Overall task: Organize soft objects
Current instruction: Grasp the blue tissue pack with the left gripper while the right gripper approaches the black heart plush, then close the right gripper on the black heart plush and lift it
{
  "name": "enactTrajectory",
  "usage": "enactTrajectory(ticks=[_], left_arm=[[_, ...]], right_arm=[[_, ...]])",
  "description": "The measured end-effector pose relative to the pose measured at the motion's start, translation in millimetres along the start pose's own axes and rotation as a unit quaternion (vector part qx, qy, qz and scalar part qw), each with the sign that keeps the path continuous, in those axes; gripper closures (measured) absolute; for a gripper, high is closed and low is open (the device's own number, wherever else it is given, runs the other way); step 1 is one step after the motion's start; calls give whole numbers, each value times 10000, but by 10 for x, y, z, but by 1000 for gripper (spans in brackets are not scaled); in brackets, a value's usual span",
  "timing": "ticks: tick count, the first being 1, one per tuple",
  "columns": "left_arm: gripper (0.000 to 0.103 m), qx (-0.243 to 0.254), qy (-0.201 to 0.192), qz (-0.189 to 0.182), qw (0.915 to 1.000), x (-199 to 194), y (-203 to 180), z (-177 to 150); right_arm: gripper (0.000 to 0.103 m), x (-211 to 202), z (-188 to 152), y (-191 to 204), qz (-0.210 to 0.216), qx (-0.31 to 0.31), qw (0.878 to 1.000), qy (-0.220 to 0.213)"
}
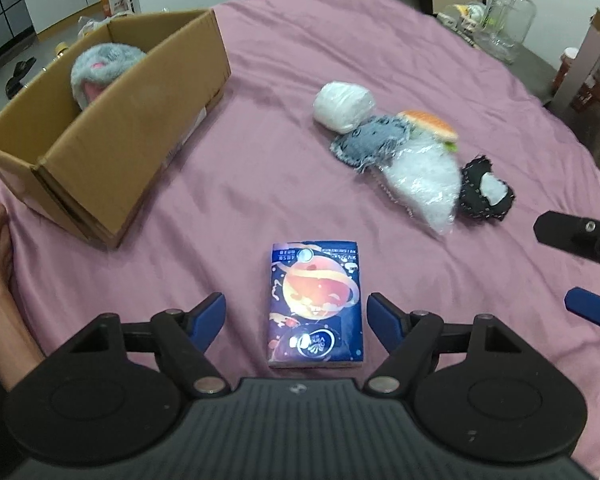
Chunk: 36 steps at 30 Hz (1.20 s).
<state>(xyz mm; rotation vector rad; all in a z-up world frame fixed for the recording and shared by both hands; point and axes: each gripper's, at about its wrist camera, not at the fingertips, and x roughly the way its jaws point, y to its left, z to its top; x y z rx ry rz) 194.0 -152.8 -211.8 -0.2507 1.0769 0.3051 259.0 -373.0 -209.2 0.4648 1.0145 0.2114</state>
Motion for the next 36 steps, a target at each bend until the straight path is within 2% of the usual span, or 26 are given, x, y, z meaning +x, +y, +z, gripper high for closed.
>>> enactTrajectory(ticks=[3,5,6,11,21,23,25,27,28,29,30,31,36], left_arm=[[38,-90,82,23,9999,81,-12,5],[49,-190,158,29,9997,131,-6,16],[51,-243,190,63,9995,154,-4,22],[52,-480,156,108,9987,188,11,40],[53,-670,-66,114,9977,176,37,177],[53,-646,-84,83,9978,183,40,213],[53,-599,-71,22,9982,192,37,234],[53,-558,-53,-34,9984,196,37,248],[53,-520,-43,-68,9986,188,31,248],[53,-493,-41,-110,9987,175,28,245],[53,-461,-39,-144,9988,162,25,239],[53,-424,-34,-179,9989,151,24,236],[53,-324,-13,-355,9988,65,44,203]], right_arm=[[27,168,67,-36,5,39,9999,142],[28,282,115,-48,74,86,9997,216],[28,319,142,-55,91,112,9997,197],[28,521,300,-65,237,167,9994,180],[29,734,363,-39,29,9,9999,166],[38,720,364,-53,-57,27,9999,106],[65,715,358,-67,-116,-1,9999,53],[78,718,347,-96,64,105,9999,106],[86,699,339,-95,55,128,9999,98],[88,667,329,-81,-47,73,10000,47],[98,639,318,-69,-115,48,9999,4],[103,606,307,-73,-126,78,9999,-29],[103,481,238,-96,-206,200,9995,-91]])
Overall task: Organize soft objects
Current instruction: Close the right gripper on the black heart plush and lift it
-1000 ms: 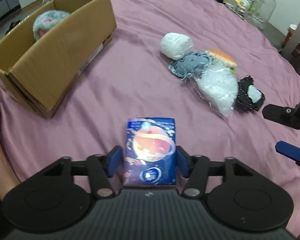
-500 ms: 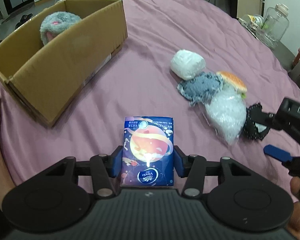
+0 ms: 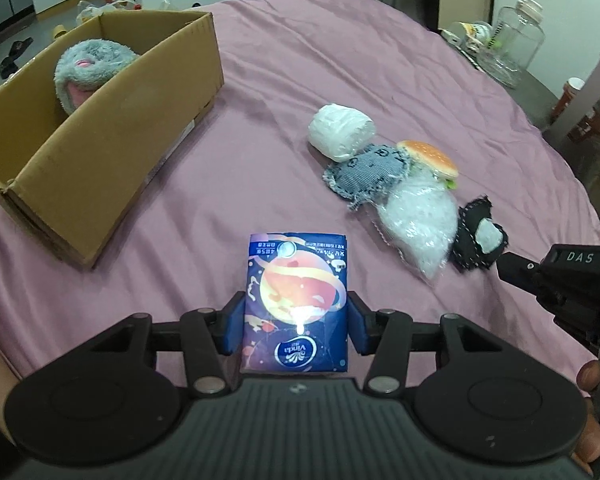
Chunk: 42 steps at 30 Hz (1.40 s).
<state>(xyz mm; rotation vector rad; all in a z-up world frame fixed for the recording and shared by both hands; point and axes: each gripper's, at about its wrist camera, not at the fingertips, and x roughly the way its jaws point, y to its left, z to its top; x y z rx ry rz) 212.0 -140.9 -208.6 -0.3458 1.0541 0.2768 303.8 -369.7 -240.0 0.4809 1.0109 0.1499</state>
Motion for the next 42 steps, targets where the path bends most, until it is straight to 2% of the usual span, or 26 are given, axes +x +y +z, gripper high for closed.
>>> enactTrajectory(ticks=[3,4,5,6,7,12,14,15,18,22,25,29,35,42], left_arm=[[53,22,17,-119,9999,-54,27,-11],[53,39,-10,-135,9999,-73,37,-10],[53,95,-31,-146,9998,-91,38,-8],[53,146,-39,-171,9997,-102,44,0],[53,184,-50,-203,9996,-113,50,12],[53,231,-50,-329,9992,-172,115,105],[53,266,-60,-378,9989,-217,136,146],[53,285,-71,-406,9987,-237,145,166],[53,359,-100,-496,9981,-292,178,227],[53,533,-137,-571,9969,-329,204,320],[53,733,-198,-635,9951,-375,203,394],[53,885,-195,-794,9927,-430,231,463],[53,1078,-327,-1040,9882,-588,329,557],[53,1195,-458,-1189,9846,-848,557,749]], right_arm=[[89,-30,36,38,12,125,9999,41],[71,-51,44,70,20,85,10000,-29],[58,-51,48,97,30,60,10000,-65],[40,-39,51,114,15,67,9999,-80],[39,-19,51,119,-21,90,9999,-80],[41,265,98,151,-117,196,9996,185],[54,347,105,175,-196,160,9995,180],[72,351,96,190,-262,98,9995,146],[82,268,54,164,-214,148,9996,93],[82,16,-66,158,-503,59,9987,-61],[82,-144,-89,136,-534,206,9982,-153],[82,-343,-100,233,-769,102,9961,-413],[82,-624,-152,460,-882,-95,9938,-670],[81,-942,-217,893,-778,-248,9928,-873]])
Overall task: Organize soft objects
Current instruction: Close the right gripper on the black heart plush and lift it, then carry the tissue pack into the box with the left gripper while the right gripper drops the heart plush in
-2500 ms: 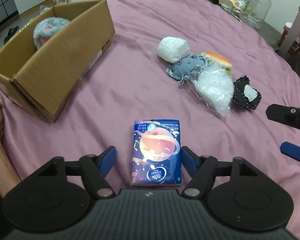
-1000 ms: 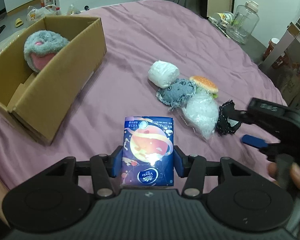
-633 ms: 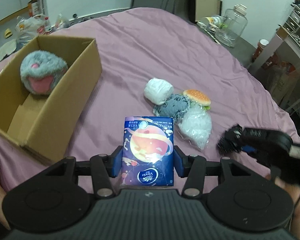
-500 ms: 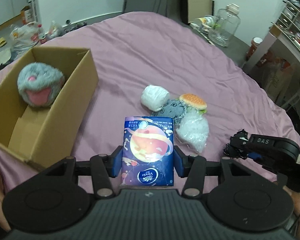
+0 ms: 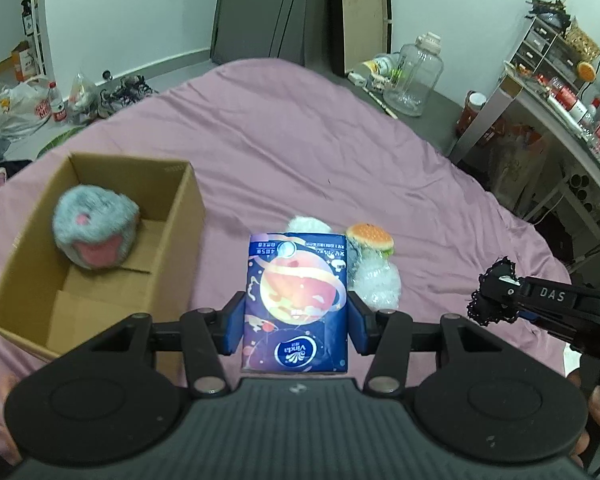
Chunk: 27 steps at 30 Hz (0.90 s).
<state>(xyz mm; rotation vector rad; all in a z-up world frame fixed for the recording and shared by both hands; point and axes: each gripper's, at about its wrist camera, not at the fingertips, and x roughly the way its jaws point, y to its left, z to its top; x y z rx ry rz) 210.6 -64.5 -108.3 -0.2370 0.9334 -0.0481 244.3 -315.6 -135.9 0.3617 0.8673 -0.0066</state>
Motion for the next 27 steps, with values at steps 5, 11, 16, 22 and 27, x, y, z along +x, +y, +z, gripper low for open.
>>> enactTrajectory(ticks=[5,11,16,22,27], left_arm=[[53,105,-103,-29,9999,-236,192,163],[53,123,-202,-74,9997,-405,443,304],[53,31,-220,-100,9997,-438,686,392],[53,-134,-191,-68,9997,-434,1001,461],[53,-267,-136,-35,9995,-389,1259,504]], right_arm=[[81,-234,32,306,55,-109,9997,-190],[81,-385,78,648,99,-224,9991,-332],[81,-433,91,960,150,-353,9985,-395],[80,-420,72,1292,243,-523,9974,-423],[80,-312,26,1514,314,-575,9973,-320]])
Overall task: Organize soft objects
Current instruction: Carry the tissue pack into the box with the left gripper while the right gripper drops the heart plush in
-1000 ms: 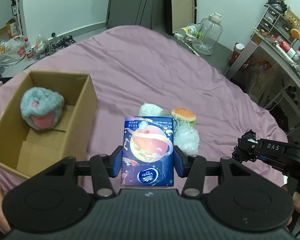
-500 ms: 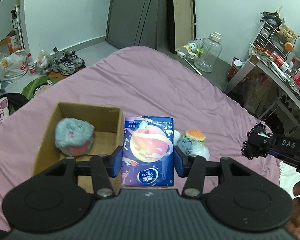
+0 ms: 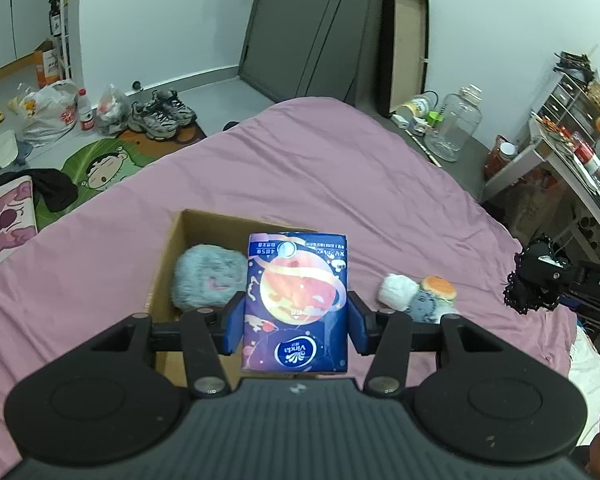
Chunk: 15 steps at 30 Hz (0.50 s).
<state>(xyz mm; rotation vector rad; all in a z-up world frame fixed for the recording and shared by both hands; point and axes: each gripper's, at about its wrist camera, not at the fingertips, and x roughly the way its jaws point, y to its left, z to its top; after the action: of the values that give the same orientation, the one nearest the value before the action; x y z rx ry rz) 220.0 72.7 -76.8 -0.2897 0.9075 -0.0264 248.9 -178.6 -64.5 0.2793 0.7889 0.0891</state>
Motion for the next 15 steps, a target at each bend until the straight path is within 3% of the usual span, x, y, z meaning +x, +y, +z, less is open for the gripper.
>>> enactTrajectory(ticks=[15], left_arm=[[53,-231,430,7,9988,302,551,-40]], right_arm=[[80,420,-240,630,205,-187,9990,347]])
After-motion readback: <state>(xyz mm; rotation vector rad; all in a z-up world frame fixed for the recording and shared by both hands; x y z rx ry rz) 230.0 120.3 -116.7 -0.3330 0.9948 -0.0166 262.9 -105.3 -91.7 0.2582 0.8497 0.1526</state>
